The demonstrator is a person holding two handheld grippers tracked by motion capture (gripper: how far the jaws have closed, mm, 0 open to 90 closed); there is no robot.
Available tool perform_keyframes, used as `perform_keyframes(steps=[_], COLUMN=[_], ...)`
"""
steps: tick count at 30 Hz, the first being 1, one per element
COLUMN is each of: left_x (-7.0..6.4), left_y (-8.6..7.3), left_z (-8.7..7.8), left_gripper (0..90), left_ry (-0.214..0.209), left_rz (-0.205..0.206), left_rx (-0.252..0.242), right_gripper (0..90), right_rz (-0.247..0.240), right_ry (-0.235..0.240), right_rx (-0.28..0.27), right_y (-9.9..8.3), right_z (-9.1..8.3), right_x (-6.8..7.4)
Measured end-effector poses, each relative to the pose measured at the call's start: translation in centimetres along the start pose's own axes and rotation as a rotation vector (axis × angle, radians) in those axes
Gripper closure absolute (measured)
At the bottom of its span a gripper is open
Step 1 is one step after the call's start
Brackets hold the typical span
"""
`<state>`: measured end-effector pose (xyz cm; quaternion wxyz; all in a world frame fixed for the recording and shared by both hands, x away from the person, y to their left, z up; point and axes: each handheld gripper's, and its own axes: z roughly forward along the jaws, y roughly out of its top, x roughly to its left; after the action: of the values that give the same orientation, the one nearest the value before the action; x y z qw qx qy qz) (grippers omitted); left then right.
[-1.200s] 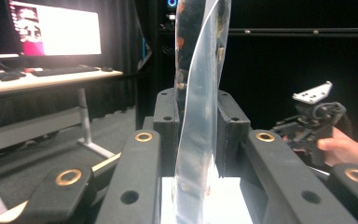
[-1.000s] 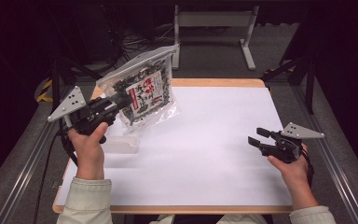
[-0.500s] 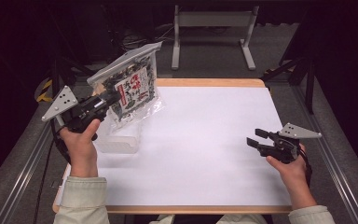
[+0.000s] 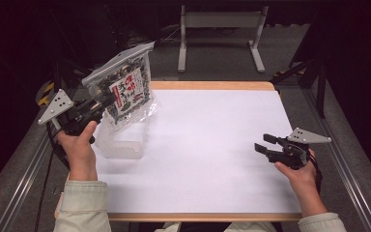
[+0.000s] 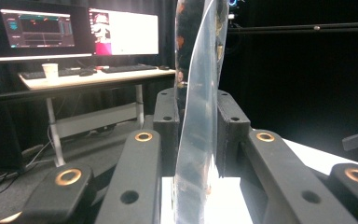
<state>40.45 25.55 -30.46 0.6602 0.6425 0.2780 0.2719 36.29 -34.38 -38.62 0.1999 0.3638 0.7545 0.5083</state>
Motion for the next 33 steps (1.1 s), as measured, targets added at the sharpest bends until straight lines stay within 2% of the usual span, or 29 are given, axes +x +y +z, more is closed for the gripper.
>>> perform_keyframes(steps=[7,9,11,18,25,33], left_x=[0.5,0.9,1.1,1.8,2.2,2.7], left_y=[-0.5,-1.0,-1.4,-2.2,-3.1,-4.2], left_z=[-0.6,-0.7,-0.7,-0.8,-0.6,0.0], left_gripper=[74.5,74.6,74.5,74.6,74.5,74.5], left_ry=[0.037,0.043,0.056,0.065,0.069,0.065], left_rz=[0.020,0.027,0.041,0.029,0.028,0.024], left_rx=[-0.002,-0.022,-0.018,-0.005,-0.026,-0.002], right_gripper=[43.6,44.0,44.2,44.2,44.2,44.3], right_rz=[0.000,-0.003,-0.010,-0.013,-0.019,-0.014], right_ry=[0.006,0.015,0.017,0.029,0.036,0.037], right_rx=[0.003,0.006,0.008,0.009,0.015,0.016], right_y=[0.1,0.1,0.2,0.3,0.2,0.2], right_z=[0.3,0.5,0.7,1.1,1.3,1.3], right_x=[0.0,0.1,0.1,0.2,0.4,0.3])
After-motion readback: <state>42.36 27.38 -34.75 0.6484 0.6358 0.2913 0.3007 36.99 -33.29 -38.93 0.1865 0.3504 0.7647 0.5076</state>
